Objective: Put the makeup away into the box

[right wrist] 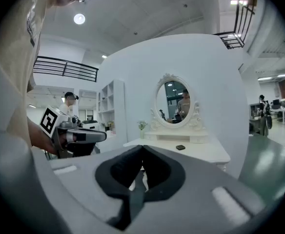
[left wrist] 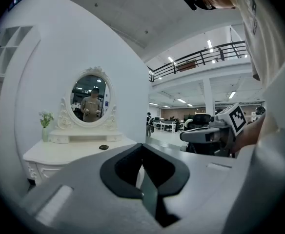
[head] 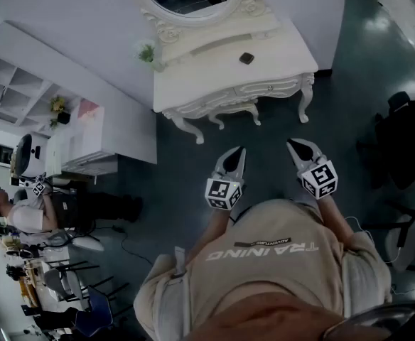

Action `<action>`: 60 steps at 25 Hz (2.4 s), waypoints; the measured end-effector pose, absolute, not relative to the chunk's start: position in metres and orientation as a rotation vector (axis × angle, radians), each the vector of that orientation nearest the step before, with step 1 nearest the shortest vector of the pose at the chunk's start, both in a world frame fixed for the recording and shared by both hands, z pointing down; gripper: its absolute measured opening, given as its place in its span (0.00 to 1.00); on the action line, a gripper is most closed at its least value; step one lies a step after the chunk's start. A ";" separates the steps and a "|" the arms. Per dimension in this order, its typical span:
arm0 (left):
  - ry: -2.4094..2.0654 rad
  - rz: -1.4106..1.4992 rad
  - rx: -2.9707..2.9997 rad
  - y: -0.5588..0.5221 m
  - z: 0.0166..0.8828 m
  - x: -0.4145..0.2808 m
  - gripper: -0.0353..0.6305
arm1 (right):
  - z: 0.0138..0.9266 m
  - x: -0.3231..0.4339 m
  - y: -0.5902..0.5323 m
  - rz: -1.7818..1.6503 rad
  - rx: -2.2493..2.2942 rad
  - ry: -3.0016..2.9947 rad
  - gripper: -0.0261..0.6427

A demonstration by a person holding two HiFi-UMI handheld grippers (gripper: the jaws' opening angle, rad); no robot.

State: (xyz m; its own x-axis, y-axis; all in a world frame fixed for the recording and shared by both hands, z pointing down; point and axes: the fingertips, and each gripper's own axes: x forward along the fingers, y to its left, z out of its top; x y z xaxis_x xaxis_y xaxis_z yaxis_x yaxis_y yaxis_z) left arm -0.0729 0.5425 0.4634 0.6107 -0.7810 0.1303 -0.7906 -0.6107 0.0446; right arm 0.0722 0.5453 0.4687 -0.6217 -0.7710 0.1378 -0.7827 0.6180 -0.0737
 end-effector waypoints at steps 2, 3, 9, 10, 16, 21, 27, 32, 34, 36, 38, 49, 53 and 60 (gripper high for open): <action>-1.305 0.160 2.739 0.542 0.463 -0.081 0.05 | 0.463 0.058 0.542 0.177 1.321 -2.748 0.04; -1.293 0.164 2.743 0.542 0.463 -0.085 0.05 | 0.461 0.052 0.540 0.172 1.323 -2.750 0.04; -1.246 0.192 2.752 0.537 0.476 -0.112 0.05 | 0.476 0.016 0.533 0.209 1.309 -2.741 0.04; -1.243 0.198 2.749 0.538 0.480 -0.118 0.05 | 0.481 0.008 0.534 0.220 1.300 -2.741 0.04; -1.265 0.210 2.645 0.551 0.506 -0.160 0.05 | 0.497 -0.029 0.533 0.280 1.274 -2.709 0.04; -1.242 0.229 2.497 0.537 0.554 -0.177 0.05 | 0.503 -0.035 0.518 0.286 1.282 -2.664 0.04; -1.164 0.234 2.558 0.488 0.557 -0.123 0.05 | 0.523 0.004 0.492 0.373 1.283 -2.641 0.04; -1.113 0.311 2.611 0.443 0.539 -0.079 0.05 | 0.512 0.035 0.448 0.362 1.287 -2.687 0.04; -1.111 0.336 2.646 0.420 0.528 -0.059 0.05 | 0.507 0.052 0.422 0.331 1.281 -2.713 0.04; -1.120 0.363 2.663 0.402 0.521 -0.044 0.05 | 0.506 0.065 0.401 0.322 1.274 -2.748 0.04; -1.130 0.368 2.642 0.390 0.523 -0.029 0.05 | 0.510 0.079 0.386 0.329 1.259 -2.766 0.04; -1.231 0.325 2.520 0.325 0.532 -0.002 0.05 | 0.533 0.116 0.322 0.399 1.197 -2.818 0.04; -1.202 0.359 2.524 0.304 0.544 -0.003 0.05 | 0.541 0.111 0.298 0.413 1.182 -2.812 0.04; -1.116 0.329 2.539 0.264 0.557 0.018 0.05 | 0.553 0.114 0.274 0.458 1.121 -2.769 0.04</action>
